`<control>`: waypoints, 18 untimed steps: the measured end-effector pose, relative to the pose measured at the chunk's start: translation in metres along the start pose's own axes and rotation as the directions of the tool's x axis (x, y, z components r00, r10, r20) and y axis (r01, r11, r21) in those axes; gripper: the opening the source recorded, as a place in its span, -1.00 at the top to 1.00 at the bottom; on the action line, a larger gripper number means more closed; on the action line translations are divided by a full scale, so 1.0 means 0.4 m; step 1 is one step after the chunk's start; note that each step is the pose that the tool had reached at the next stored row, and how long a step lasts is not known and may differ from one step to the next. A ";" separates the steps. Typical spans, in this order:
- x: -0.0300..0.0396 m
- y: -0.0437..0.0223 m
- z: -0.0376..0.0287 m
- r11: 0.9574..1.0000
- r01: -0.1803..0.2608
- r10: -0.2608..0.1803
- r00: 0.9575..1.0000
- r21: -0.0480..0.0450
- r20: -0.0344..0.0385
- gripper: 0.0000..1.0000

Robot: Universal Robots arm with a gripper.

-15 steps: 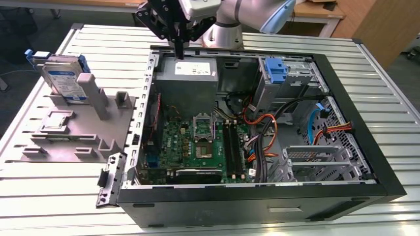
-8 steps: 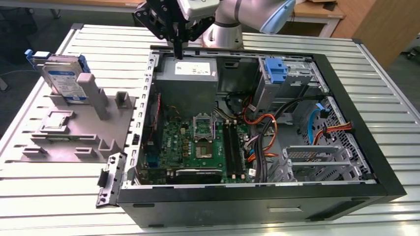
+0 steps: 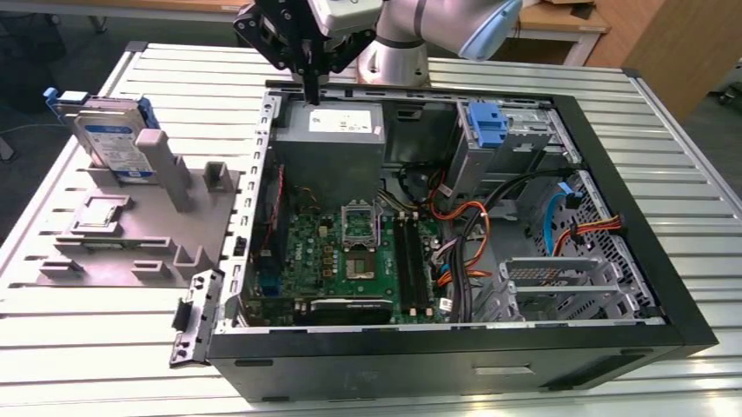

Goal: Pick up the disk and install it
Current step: 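Reach for the disk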

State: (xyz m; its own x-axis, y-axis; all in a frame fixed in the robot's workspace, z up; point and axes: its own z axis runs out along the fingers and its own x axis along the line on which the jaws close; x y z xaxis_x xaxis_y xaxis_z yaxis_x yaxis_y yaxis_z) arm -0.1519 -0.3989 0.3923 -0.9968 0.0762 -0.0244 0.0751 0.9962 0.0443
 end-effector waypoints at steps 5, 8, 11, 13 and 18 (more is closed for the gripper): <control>0.003 0.000 0.001 1.000 0.000 0.000 1.000 0.000 -0.001 0.80; 0.004 0.000 0.001 1.000 0.000 0.000 1.000 0.000 -0.001 0.80; 0.008 -0.001 0.001 1.000 0.000 0.000 1.000 0.000 -0.001 0.80; 0.012 -0.001 0.001 1.000 0.000 0.000 1.000 0.000 -0.001 0.80; 0.019 -0.002 0.001 1.000 0.000 0.000 1.000 0.000 -0.001 0.80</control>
State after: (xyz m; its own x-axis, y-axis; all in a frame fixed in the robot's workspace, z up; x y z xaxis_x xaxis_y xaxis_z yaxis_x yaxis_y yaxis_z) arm -0.1596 -0.3989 0.3917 -0.9968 0.0762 -0.0235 0.0751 0.9962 0.0443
